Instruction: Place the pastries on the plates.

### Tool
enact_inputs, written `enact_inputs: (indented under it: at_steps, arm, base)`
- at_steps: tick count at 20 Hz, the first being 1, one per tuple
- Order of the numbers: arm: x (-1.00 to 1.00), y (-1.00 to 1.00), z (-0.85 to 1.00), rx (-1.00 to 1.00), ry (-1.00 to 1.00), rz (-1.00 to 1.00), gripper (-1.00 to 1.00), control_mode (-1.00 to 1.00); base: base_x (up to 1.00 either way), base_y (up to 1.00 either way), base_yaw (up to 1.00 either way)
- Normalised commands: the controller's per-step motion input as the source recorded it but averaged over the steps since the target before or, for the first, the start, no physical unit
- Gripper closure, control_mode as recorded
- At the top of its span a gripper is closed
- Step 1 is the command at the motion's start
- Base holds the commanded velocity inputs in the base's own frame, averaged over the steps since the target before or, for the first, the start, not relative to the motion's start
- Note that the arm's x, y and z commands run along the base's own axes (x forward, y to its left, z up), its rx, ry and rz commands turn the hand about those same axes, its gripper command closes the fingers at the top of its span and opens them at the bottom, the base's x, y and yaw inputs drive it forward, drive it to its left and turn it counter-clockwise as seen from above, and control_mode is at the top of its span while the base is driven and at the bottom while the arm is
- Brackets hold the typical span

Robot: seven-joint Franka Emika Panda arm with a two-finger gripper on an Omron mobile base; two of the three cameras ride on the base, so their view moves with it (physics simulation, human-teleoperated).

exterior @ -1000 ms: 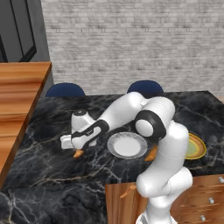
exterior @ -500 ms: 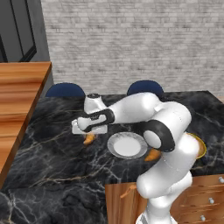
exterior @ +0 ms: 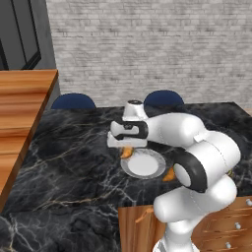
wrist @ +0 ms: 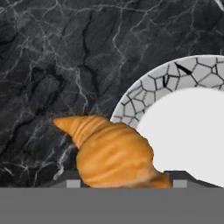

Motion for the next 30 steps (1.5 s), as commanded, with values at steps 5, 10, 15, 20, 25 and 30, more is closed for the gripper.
enact_inputs:
  at_steps: [5,10,15,20,25,30]
  arm:
    - [-0.09,-0.92,0.04,0.0,0.0,0.0,1.0,-1.0]
    - [-0.05,-0.42,0.0,0.02,0.12,0.0,1.0,-1.0]
    - [-0.12,-0.11,-0.07,0.0,0.11,0.0,1.0,-1.0]
    - [0.05,-0.21,-0.33,0.0,0.0,0.0,1.0,-1.0]
    - [0.09,0.0,-0.33,0.0,0.0,0.0,1.0,-1.0]
    - [0.11,0.01,-0.31,0.01,-0.03,0.0,1.0,-1.0]
  base:
    - [0.0,0.0,0.0]
    - [0.0,0.0,0.0]
    - [0.0,0.0,0.0]
    - [0.0,0.0,0.0]
    - [0.0,0.0,0.0]
    - [0.0,0.0,0.0]
